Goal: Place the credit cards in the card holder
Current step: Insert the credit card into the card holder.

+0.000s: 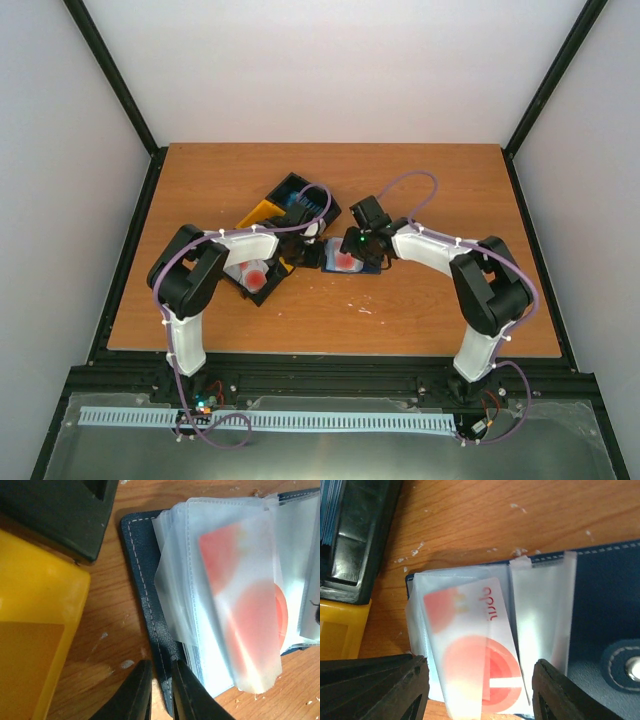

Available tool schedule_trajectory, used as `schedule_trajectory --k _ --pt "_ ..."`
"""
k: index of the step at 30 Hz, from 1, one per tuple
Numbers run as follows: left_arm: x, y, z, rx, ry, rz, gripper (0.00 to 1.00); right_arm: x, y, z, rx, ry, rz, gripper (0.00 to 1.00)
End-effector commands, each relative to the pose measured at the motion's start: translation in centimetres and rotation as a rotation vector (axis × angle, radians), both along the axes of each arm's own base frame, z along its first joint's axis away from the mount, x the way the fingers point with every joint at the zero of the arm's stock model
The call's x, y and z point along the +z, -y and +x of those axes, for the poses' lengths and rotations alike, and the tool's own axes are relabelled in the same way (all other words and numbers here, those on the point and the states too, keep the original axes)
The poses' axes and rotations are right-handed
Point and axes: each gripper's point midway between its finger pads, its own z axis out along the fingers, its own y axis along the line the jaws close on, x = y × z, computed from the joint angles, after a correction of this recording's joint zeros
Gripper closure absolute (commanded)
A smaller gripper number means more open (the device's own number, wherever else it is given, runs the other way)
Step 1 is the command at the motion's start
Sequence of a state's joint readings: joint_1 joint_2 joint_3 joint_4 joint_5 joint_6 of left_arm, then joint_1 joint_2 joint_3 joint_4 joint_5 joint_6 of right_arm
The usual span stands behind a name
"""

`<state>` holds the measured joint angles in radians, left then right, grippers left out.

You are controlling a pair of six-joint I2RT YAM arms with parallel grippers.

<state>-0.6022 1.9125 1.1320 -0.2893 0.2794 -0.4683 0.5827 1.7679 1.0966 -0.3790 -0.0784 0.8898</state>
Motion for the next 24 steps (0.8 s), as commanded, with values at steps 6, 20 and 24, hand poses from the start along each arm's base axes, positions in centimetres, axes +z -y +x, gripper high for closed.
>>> schedule_trajectory --k 6,20,24 --pt "1.5 0.2 0.6 -0.014 0.042 -0.002 0.86 -2.0 -0.8 -0.1 0.195 -0.011 -0.072 0.43" --pt "1.4 0.2 0.5 -0.013 0.036 -0.001 0.85 -5.2 -0.7 -1.7 0.276 -0.131 -0.122 0.49" --pt "1.3 0.3 0.5 -0.014 0.035 0.0 0.85 -5.4 -0.3 -1.7 0.247 -0.127 -0.133 0.62"
